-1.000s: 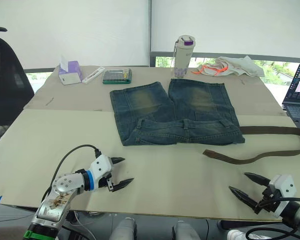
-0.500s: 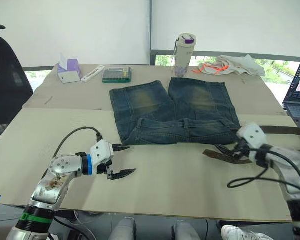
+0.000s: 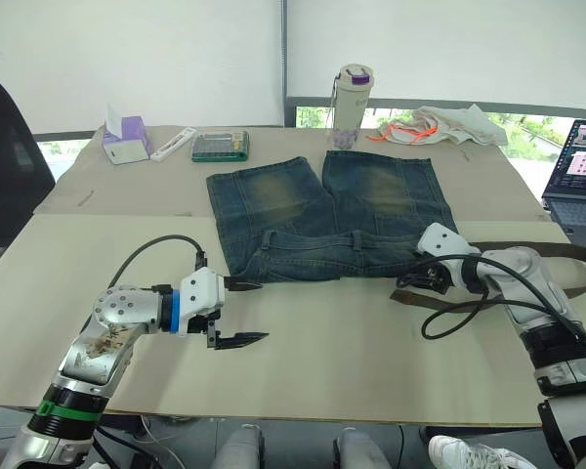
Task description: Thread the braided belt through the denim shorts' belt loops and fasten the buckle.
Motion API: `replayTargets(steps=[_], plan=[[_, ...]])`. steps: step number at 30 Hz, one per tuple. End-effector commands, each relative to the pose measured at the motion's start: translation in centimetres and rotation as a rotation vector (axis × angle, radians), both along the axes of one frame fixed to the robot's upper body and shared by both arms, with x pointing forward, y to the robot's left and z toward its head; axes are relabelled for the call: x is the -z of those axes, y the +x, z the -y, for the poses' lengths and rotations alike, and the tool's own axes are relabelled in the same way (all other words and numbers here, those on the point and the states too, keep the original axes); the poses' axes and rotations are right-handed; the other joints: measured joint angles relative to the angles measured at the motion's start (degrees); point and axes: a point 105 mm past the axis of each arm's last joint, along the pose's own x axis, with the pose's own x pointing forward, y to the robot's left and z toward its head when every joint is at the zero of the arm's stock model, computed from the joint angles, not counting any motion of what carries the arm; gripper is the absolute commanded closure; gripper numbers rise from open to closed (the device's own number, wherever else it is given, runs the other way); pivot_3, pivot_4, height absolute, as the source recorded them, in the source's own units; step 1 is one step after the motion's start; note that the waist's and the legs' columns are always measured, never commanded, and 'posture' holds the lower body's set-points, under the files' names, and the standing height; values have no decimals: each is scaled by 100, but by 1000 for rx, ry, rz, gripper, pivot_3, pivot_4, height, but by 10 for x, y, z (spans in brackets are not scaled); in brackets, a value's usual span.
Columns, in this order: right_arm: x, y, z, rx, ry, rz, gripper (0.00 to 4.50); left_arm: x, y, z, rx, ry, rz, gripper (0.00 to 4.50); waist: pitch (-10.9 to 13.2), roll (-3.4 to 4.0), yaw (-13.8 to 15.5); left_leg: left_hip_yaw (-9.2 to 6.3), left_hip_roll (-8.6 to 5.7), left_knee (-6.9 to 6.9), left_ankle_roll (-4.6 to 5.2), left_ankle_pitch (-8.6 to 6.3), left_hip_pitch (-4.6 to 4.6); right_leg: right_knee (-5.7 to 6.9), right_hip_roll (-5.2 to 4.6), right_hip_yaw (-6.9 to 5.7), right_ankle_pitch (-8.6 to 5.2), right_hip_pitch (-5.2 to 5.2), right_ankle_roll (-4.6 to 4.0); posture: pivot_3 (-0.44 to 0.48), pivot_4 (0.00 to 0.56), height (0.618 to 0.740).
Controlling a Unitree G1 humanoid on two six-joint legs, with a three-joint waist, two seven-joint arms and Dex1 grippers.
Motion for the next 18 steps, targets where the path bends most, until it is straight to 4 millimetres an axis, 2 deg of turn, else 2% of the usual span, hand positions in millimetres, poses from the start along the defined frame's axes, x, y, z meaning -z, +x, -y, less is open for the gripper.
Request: replayTargets(steps=[1,5,6,18], plan=[[-1,-3,1,-34,-22,-5,2897,-10,-3,4,4,-18,37,0,0,0,0,0,1,-1,0,0,0,0,0,0,0,0,0,0,150,740],[0,-22,6,-113,-58,-37,4287,-9,-4,4,-7,-13,43,0,0,0,40,-1,0,-5,0,0,-2,-1,0,-1,0,-1,1,0,150,740],[-1,-27,6,-131,-62,-49,4474,-9,-4,4,-10,-11,45,0,0,0,62,-1,0,-6,0,0,-4,-3,-1,-2,-1,-1,1,0,150,740],[5,-102,10,-256,-47,-210,4474,-8,-7,2,-50,-3,43,0,2,-2,165,-2,1,-8,-1,-1,-5,-8,-2,-4,-2,0,3,0,150,740]])
